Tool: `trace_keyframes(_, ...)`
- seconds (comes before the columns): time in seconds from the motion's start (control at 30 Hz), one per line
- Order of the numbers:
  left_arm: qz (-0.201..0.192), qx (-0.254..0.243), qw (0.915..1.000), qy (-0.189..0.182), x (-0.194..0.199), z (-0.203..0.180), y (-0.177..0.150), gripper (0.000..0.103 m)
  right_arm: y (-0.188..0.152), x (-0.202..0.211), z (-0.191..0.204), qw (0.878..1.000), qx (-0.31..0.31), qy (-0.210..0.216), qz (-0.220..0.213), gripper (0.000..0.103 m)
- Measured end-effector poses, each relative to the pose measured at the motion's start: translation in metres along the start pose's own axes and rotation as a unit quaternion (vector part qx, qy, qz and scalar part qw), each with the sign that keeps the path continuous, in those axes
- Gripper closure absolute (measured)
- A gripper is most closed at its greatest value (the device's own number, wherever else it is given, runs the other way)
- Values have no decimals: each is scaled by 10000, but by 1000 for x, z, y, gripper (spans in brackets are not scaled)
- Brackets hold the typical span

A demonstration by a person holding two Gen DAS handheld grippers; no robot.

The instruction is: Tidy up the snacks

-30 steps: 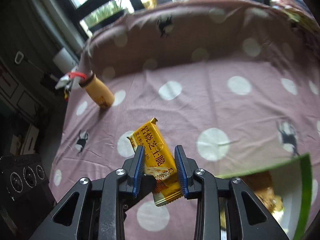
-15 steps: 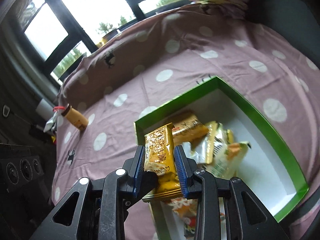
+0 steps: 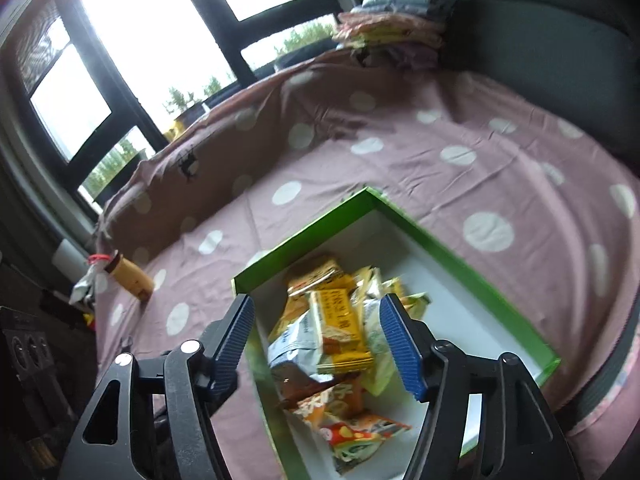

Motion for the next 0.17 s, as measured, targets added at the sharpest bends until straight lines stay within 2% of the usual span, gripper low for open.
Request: trace_keyframes(0.17,-22,-121,9999,10,5,-8,-1,1,10,15,-14,9991,-161,-278,-289,28)
Point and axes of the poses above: each gripper's, at about its wrist camera, not at the fingertips, and x roughly against the way its jaws point, z to its left, y to its top, the point moved 9 cm from there along -x, roughly the way its jaws point, and after that the axes turned 7 degrees about -y, right-handed, at the moved point
